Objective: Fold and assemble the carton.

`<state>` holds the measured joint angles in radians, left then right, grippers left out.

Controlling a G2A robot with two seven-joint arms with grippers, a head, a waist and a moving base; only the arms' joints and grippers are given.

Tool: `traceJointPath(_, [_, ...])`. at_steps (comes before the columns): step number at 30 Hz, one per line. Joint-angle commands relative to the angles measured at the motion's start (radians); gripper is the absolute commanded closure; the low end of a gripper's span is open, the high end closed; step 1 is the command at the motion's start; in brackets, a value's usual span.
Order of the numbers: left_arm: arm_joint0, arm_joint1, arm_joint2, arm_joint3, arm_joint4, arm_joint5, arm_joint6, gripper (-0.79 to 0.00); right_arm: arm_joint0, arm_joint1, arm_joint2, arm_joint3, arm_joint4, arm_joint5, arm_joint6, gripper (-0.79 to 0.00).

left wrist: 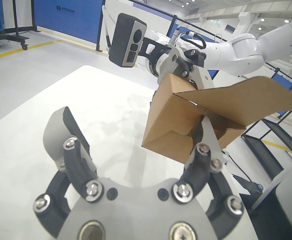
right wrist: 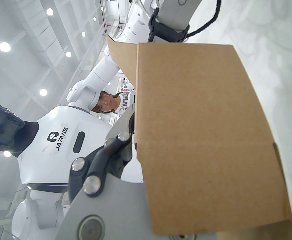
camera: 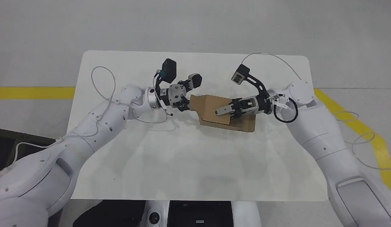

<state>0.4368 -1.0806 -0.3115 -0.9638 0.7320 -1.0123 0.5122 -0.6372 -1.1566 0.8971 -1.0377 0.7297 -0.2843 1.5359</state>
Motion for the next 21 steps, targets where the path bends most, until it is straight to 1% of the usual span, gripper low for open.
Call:
traceJointPath(1, [-0.004,-0.001,0.004,-0.002,-0.002,0.000,-0.001,-0.785,0.000,0.000,0.000,0.000,0.000,0.000,0.000,0.000])
traceJointPath(16, [-0.018,-0.015,0.025,0.037,-0.016,0.000,0.002,-0.785,0.000,0.000,0.000,0.000,0.000,0.000,0.000,0.000])
traceJointPath(21, [-0.013,-0.009,0.039,0.031,-0.016,0.000,0.019,-0.785,0.000,0.000,0.000,0.000,0.000,0.000,0.000,0.000])
